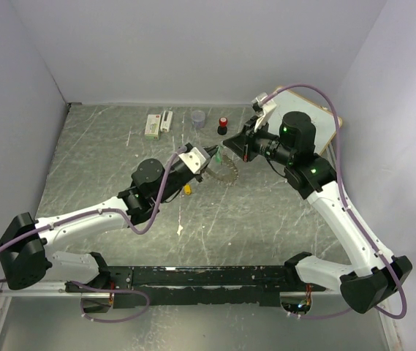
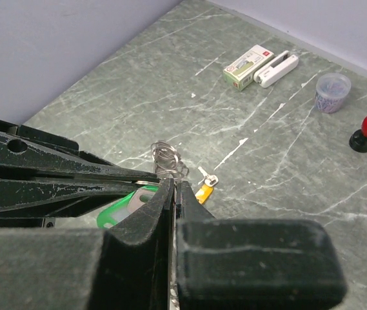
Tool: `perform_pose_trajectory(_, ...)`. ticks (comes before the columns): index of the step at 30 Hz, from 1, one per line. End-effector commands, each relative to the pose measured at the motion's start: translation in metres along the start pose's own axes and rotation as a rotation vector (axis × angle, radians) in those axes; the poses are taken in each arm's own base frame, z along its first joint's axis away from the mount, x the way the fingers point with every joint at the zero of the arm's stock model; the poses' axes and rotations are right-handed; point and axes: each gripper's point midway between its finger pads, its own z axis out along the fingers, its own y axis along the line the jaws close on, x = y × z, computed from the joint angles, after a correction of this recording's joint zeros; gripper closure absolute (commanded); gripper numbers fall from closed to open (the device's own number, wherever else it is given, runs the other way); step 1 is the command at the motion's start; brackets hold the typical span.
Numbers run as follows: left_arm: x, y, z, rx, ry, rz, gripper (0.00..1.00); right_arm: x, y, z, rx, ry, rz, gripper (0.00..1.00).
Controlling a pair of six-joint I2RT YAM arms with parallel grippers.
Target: Put the keys on the keyring
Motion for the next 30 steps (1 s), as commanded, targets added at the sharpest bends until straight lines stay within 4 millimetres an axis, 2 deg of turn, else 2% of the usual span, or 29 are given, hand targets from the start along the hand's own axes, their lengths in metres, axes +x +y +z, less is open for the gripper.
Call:
perform_pose_trajectory(1,-0.047,0.014,-0.004,-0.051,-0.169,0.001,0.93,-0.003,-0.011,-0.001,0.046,-0.017,-0.004,1.00)
perform_pose_trajectory(6,-0.038,0.016,-0.003,-0.067,-0.137,-0.007,0.93,-0.015,-0.010,-0.008,0.059,-0.050,-0.027,1.00)
perform_pose_trajectory(7,-0.031,0.016,-0.002,-0.072,-0.111,-0.020,0.90,-0.018,-0.009,-0.009,0.062,-0.055,-0.034,1.00)
perform_pose_trajectory(9,-0.019,0.017,0.000,-0.088,-0.056,-0.028,0.65,-0.024,-0.008,-0.011,0.065,-0.061,-0.046,1.00)
perform_pose_trajectory(10,-0.014,0.017,0.001,-0.095,-0.035,-0.033,0.56,-0.027,-0.008,-0.012,0.065,-0.062,-0.052,1.00)
perform_pose_trajectory(14,-0.006,0.017,0.001,-0.104,-0.017,-0.046,0.41,-0.032,-0.007,-0.012,0.059,-0.056,-0.069,1.00)
perform_pose_trajectory(21,-0.006,0.020,0.002,-0.115,-0.004,-0.026,0.40,-0.031,-0.008,-0.012,0.063,-0.054,-0.086,1.00)
perform_pose_trajectory(30,-0.019,0.023,0.001,-0.113,-0.027,-0.004,0.40,-0.032,-0.008,-0.013,0.060,-0.055,-0.101,1.00)
